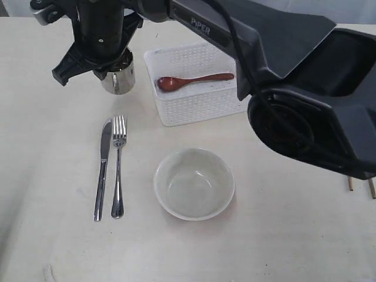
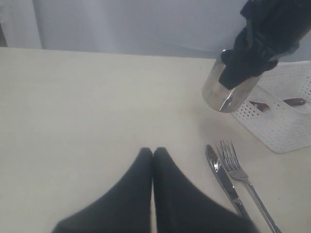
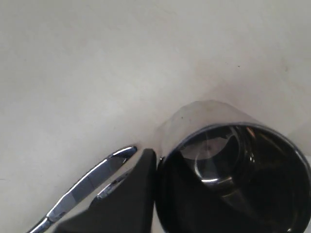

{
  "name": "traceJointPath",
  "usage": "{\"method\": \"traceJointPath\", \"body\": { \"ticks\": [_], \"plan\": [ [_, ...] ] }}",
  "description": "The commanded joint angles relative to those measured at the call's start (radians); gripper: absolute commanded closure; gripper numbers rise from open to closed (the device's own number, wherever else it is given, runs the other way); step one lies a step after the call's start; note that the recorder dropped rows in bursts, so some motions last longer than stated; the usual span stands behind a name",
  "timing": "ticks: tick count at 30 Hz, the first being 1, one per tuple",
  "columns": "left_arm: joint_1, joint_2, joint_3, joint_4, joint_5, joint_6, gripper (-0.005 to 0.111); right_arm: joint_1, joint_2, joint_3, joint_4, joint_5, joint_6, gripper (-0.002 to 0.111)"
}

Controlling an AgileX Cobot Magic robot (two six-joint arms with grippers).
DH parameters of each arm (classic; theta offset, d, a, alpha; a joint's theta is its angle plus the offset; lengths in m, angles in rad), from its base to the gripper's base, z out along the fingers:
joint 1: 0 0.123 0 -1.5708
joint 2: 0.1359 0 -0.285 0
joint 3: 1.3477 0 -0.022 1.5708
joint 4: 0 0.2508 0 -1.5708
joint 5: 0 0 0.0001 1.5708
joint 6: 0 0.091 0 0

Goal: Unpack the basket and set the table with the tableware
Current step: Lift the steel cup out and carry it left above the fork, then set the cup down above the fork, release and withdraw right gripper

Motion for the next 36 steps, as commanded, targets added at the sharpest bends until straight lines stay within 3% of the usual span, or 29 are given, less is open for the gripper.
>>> {"method": "traceJointPath", "body": {
  "ticks": [1,21,24,29,31,36],
  "plan": [
    [-0.005,-0.004,0.004,0.001,-0.002,0.003,0.107,0.000,0.013,-0.013,-0.033,-0.005,0.016,0.109],
    [-0.005,-0.004,0.004,0.001,-0.002,0.003,0.107,0.000,0.071,-0.011,0.004,-0.016,0.021,0.108],
    [-0.005,-0.004,0.004,0.001,-0.002,0.003,0.107,0.000,0.071,-0.011,0.006,-0.027,0.021,0.099],
    [-0.005,-0.004,0.004,0.001,-0.002,0.003,0.107,0.000,0.071,-0.011,0.007,-0.038,0.022,0.064],
    [-0.005,-0.004,0.004,0.001,-0.002,0.003,0.107,0.000,0.068,-0.011,0.001,-0.039,0.031,0.062],
    [-0.005,-0.004,0.004,0.001,-0.002,0.003,0.107,-0.002,0.035,-0.011,-0.023,-0.045,0.032,0.073]
  ]
}}
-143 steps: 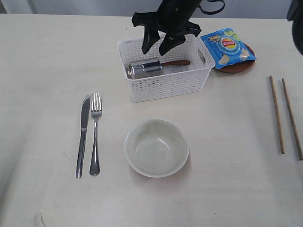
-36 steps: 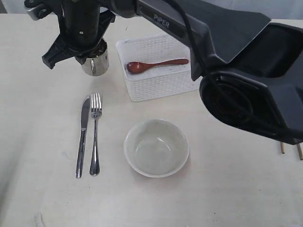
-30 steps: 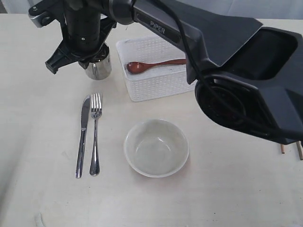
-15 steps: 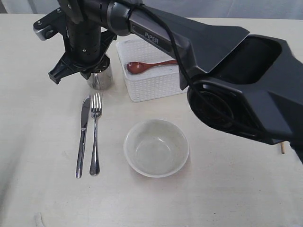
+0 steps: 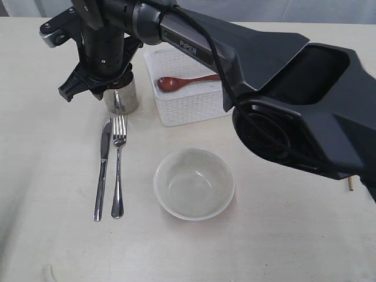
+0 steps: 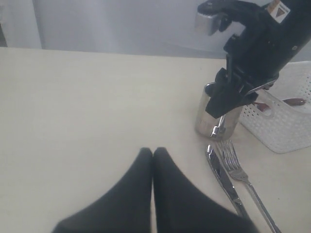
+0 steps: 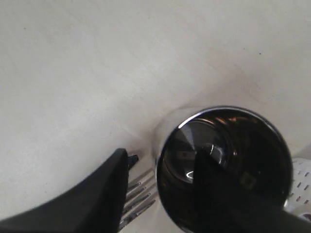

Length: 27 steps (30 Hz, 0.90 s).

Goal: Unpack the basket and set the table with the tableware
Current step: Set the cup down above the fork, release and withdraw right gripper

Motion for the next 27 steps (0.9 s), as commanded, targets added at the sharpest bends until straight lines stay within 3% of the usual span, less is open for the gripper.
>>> {"method": "traceJointPath", "body": {
  "ticks": [1,11,13,15,27],
  "plan": [
    [-0.005,-0.004,0.004,0.001,-0.002,0.003,0.107,-0.002,-0.051,-0.009,-0.026,-0.010,0.007,0.074],
    [-0.005,-0.004,0.004,0.001,-0.002,0.003,0.107,-0.002,-0.243,-0.003,-0.021,0.074,0.005,0.077],
    [-0.005,-0.004,0.004,0.001,-0.002,0.003,0.107,-0.002,-0.273,0.025,-0.021,0.074,0.007,0.089],
    [-0.005,-0.004,0.004,0.001,-0.002,0.003,0.107,-0.002,-0.298,0.089,-0.018,0.074,0.009,0.109],
    [-0.005,-0.004,0.004,0.001,-0.002,0.003,0.107,0.058,-0.365,0.521,0.051,0.074,0.005,0.108]
  ]
}}
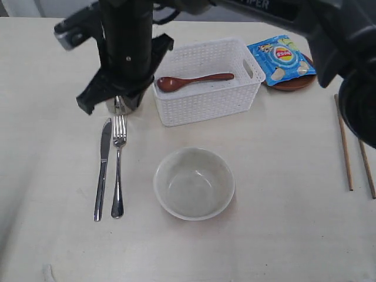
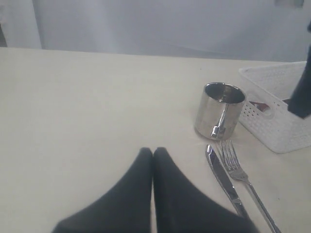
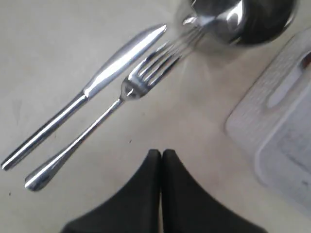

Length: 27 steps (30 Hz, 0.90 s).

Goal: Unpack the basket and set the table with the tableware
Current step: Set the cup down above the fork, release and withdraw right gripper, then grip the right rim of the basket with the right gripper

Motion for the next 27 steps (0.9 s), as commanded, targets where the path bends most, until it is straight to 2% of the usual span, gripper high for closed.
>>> {"method": "traceJointPath", "body": {
  "ticks": [1,6,11,17,18,20,22,24,27],
  "plan": [
    [-0.005,-0.004,0.004,0.001,-0.002,0.003,0.107,0.046,-0.030,0.104,0.014,0.000,0.000,0.108],
    [-0.005,-0.004,0.004,0.001,-0.002,0.003,0.107,0.060,-0.039,0.164,-0.026,0.000,-0.008,0.108],
    [-0.005,-0.004,0.004,0.001,-0.002,0.003,0.107,0.001,-0.125,0.162,-0.104,0.000,-0.005,0.108],
    [-0.005,-0.004,0.004,0.001,-0.002,0.003,0.107,-0.226,-0.270,0.162,-0.095,0.000,-0.053,0.108],
    [-0.005,-0.004,0.004,0.001,-0.002,0.003,0.107,-0.311,-0.309,0.162,-0.063,-0.014,-0.135,0.108],
    [-0.005,-0.004,0.004,0.001,-0.002,0.003,0.107,-0.412,-0.337,0.162,0.014,-0.037,-0.255,0.108],
    [-0.005,-0.004,0.004,0.001,-0.002,0.003,0.107,-0.533,-0.342,0.162,0.160,-0.049,-0.477,0.107],
    [-0.005,-0.004,0.004,0.001,-0.002,0.003,0.107,-0.625,-0.314,0.162,0.329,-0.074,-0.663,0.102],
    [-0.005,-0.004,0.004,0.001,-0.002,0.003,0.107,-0.698,-0.267,0.162,0.462,-0.125,-0.713,0.083]
  ]
}}
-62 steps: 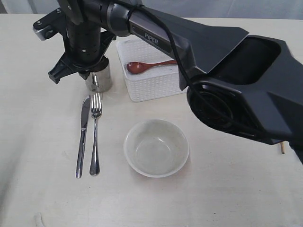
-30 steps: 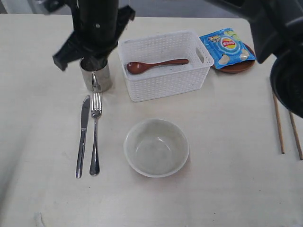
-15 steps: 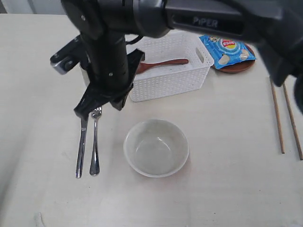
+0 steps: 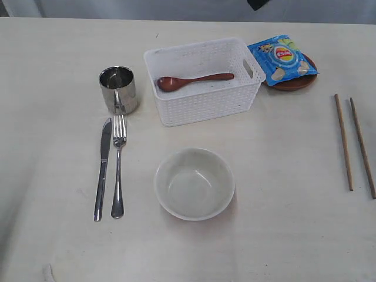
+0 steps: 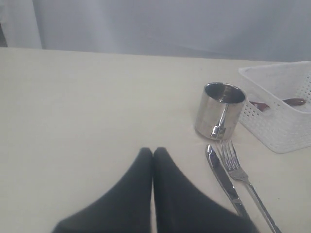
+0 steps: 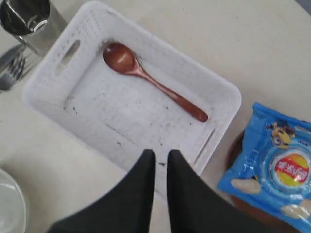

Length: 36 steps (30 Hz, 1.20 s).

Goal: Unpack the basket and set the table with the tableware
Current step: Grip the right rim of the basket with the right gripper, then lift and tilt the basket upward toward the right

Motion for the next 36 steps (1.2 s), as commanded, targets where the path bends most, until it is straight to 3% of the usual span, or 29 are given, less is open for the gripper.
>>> {"method": "traceJointPath", "body": {
  "ticks": [1,2,4,11,19,23,26,36],
  "plan": [
    [-0.005,-0.004,0.004,0.001,-0.002,0.003,0.107,-0.067,0.053,-0.001,0.121,-0.077,-0.086,0.078],
    [-0.005,-0.004,0.004,0.001,-0.002,0.003,0.107,-0.071,0.079,-0.001,0.117,-0.106,-0.086,0.069],
    [-0.005,-0.004,0.004,0.001,-0.002,0.003,0.107,-0.071,0.111,-0.001,0.119,-0.134,-0.082,0.064],
    [-0.005,-0.004,0.004,0.001,-0.002,0.003,0.107,-0.065,0.302,-0.044,0.005,-0.149,0.190,0.065],
    [-0.005,-0.004,0.004,0.001,-0.002,0.003,0.107,-0.065,0.362,-0.052,-0.016,-0.152,0.204,0.065],
    [-0.005,-0.004,0.004,0.001,-0.002,0.003,0.107,-0.065,0.379,-0.052,-0.009,-0.152,0.212,0.083],
    [-0.005,-0.004,0.004,0.001,-0.002,0.003,0.107,-0.063,0.381,-0.052,-0.009,-0.152,0.215,0.109],
    [-0.005,-0.004,0.004,0.001,-0.002,0.003,0.107,-0.063,0.317,-0.135,-0.087,-0.094,0.310,0.109]
  ]
}}
